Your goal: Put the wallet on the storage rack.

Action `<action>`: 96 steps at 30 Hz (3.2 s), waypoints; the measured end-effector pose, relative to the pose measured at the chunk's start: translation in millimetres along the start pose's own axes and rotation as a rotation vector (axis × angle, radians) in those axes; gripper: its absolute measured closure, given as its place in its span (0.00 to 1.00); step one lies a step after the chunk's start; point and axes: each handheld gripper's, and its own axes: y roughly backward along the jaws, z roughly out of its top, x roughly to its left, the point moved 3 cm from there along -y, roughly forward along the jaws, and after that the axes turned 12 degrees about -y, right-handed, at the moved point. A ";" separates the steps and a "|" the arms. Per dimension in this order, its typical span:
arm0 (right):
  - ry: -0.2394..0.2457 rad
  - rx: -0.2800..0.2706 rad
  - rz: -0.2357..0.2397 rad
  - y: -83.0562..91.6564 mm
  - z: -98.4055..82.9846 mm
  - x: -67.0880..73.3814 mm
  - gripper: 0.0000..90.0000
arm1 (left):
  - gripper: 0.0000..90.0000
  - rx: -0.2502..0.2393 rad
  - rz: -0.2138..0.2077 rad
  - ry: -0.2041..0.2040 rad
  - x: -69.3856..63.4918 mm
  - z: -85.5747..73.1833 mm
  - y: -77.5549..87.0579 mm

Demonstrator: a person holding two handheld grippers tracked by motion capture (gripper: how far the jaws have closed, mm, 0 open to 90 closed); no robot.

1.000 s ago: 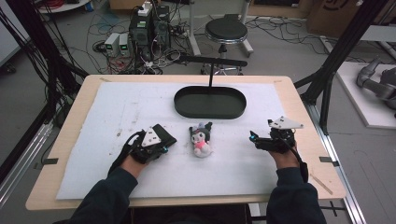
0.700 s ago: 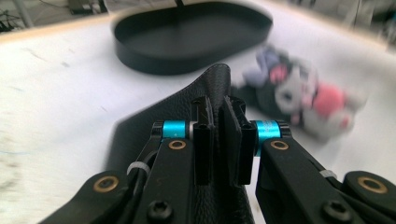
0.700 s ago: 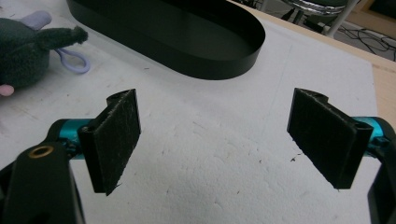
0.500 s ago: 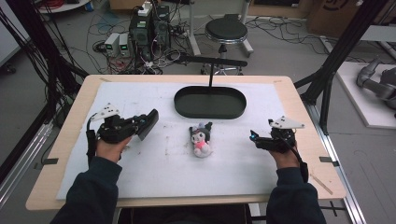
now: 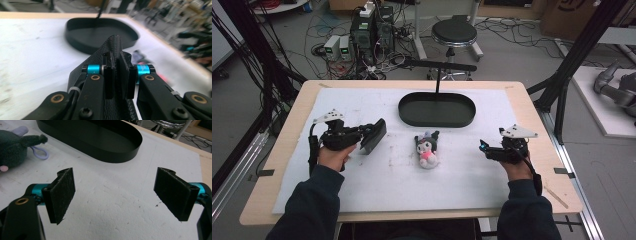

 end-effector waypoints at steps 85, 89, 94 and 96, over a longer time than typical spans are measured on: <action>-0.013 -0.012 0.018 0.5 1.8 -1.6 0.20 | 0.87 0.018 0.157 -0.250 13.0 76.3 -54.3; -0.029 -0.019 0.023 0.2 2.7 -3.8 0.20 | 0.87 0.025 0.141 -0.280 12.7 87.5 -80.7; -0.050 -0.032 0.032 0.1 3.9 -8.0 0.20 | 0.87 0.053 0.126 -0.306 12.7 95.1 -114.6; -0.057 -0.035 0.032 0.8 4.1 -9.3 0.20 | 0.87 0.059 0.125 -0.326 11.6 95.1 -127.3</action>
